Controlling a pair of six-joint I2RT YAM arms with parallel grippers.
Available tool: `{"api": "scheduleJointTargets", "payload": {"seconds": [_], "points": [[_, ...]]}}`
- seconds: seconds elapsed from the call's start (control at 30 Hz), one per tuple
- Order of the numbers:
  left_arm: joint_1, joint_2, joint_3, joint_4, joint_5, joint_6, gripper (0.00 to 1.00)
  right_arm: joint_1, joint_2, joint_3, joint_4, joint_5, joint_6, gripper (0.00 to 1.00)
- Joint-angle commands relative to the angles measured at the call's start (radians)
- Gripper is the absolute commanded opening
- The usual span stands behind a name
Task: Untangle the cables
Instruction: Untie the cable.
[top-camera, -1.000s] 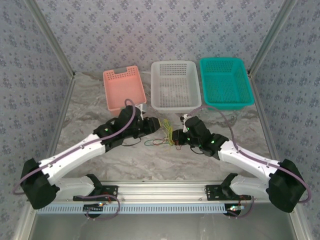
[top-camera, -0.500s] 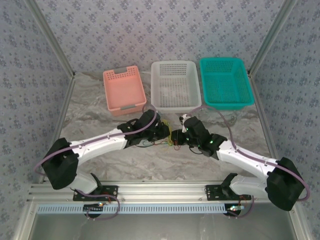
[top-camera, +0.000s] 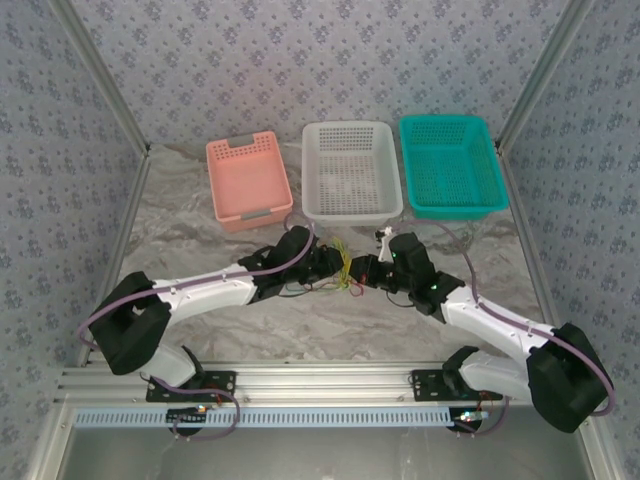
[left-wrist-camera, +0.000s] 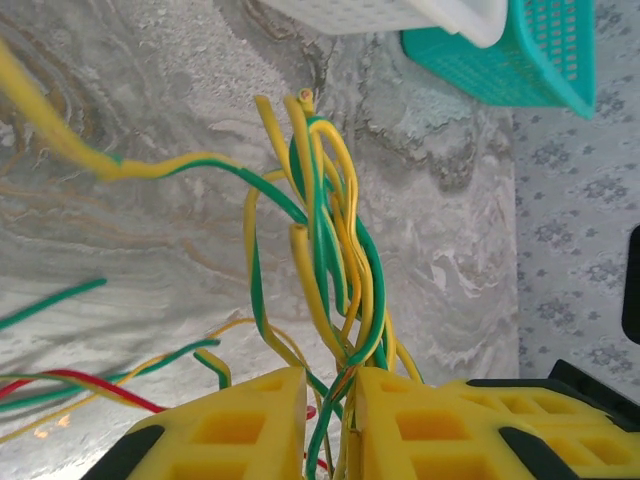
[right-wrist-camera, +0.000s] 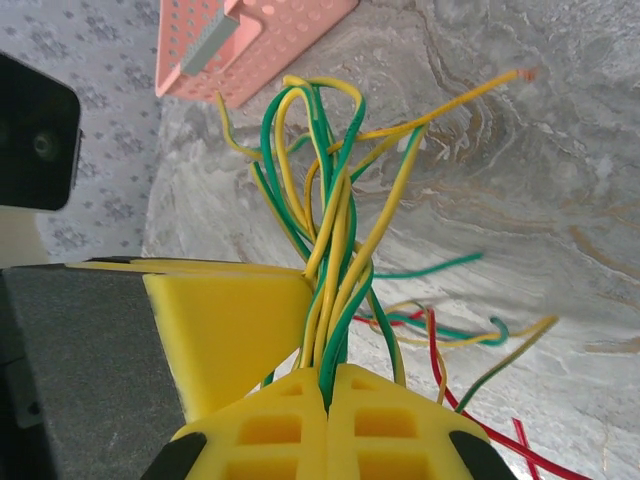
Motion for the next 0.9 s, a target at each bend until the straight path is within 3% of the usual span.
{"api": "scheduleJointTargets", "payload": {"seconds": [0.0,0.13,0.23,0.43,0.6,0.7,0.87], "points": [[0.013,0.020,-0.035,0.112,0.020,-0.039,0.21,0.006,-0.010,0.026,0.134,-0.143,0.053,0.00],[0.020,0.010,-0.070,0.205,0.024,-0.069,0.21,0.001,0.009,0.030,0.125,-0.146,0.061,0.00],[0.030,-0.014,-0.084,0.224,0.033,-0.083,0.27,-0.011,0.011,0.014,0.139,-0.147,0.070,0.00],[0.030,-0.002,-0.074,0.225,0.073,-0.094,0.21,-0.028,0.016,0.009,0.180,-0.161,0.091,0.00],[0.029,-0.049,-0.122,0.269,0.055,-0.124,0.36,-0.044,0.018,0.014,0.153,-0.163,0.091,0.00],[0.027,-0.082,-0.114,0.244,0.058,-0.114,0.36,-0.052,0.015,0.007,0.166,-0.178,0.099,0.00],[0.020,-0.039,-0.089,0.246,0.080,-0.118,0.26,-0.054,0.015,0.005,0.200,-0.194,0.124,0.00]]}}
